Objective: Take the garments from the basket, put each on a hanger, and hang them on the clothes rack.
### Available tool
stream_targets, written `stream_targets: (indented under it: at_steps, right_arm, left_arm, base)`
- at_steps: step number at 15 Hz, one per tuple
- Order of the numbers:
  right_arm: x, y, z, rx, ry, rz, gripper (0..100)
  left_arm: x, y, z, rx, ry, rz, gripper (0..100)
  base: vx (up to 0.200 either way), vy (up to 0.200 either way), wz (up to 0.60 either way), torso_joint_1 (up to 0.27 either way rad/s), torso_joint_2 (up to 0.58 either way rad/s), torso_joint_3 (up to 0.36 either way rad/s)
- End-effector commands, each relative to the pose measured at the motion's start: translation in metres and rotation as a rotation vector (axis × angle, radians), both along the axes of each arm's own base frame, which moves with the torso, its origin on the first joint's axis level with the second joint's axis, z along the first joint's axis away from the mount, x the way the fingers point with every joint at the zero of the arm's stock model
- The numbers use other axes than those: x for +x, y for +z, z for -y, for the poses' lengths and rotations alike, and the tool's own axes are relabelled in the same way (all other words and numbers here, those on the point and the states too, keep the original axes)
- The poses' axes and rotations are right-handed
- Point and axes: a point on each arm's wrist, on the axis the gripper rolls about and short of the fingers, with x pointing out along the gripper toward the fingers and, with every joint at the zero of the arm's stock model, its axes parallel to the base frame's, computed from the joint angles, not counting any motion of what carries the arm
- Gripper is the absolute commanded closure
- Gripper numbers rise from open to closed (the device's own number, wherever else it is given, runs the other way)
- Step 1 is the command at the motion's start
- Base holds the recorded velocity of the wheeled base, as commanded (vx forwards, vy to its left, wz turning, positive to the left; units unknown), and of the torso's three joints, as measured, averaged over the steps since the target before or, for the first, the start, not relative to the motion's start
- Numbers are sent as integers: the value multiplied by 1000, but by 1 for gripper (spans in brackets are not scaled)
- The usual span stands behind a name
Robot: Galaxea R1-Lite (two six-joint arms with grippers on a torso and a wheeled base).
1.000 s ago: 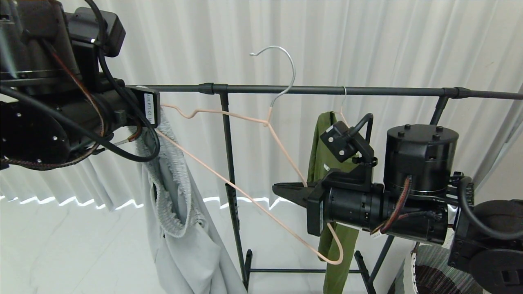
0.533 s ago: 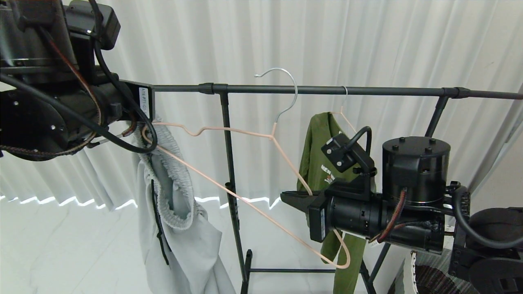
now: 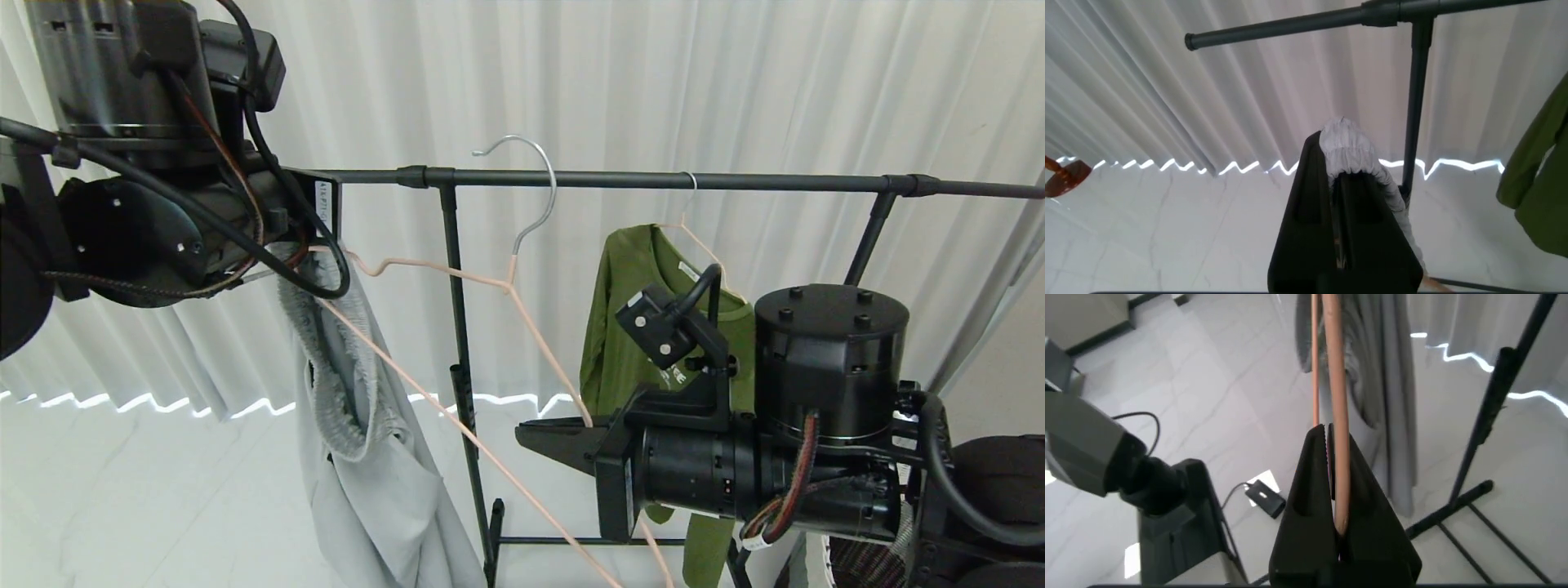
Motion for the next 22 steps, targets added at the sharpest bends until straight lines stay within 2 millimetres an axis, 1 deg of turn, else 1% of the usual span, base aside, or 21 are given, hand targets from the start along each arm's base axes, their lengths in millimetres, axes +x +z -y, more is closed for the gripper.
stream_targets:
  at_steps: [1,5,7,10,13,15,17,20,22]
  right_arm:
    - [-7,2,-5,11,24,-9,100]
    - [1,11,-8,56,-44,-59,100]
    - [7,11,-5,55,-73,-58,100]
    - [15,12,-4,63,-99,-54,100]
    - [22,16,-10,75,-105,-47,100]
    - [27,20,-17,69,-107,-50,100]
    - [28,19,-20,62,-102,-52,100]
    - [33,15,-26,53,-105,-53,100]
    - [43,12,-25,48,-127,-53,100]
  left_arm:
    - [7,-5,3,4,2,-14,100]
    - [9,-2,3,-11,13,-2,100]
    - [10,3,-4,-9,89,17,100]
    - [3,3,-8,-5,105,18,100]
    - [-2,3,0,-2,79,16,100]
    - [-8,1,9,1,67,14,100]
    - [-14,1,15,-1,38,13,100]
    - [-25,2,25,-8,-17,18,100]
    - [-41,7,35,-19,-81,35,100]
  base:
    - [0,0,0,0,0,0]
    - [0,0,0,0,0,0]
    - [0,0,0,0,0,0]
    - [0,0,0,0,0,0]
    - [0,0,0,0,0,0]
    - [0,0,0,0,0,0]
    - [0,0,0,0,0,0]
    - [0,0,0,0,0,0]
    - [0,0,0,0,0,0]
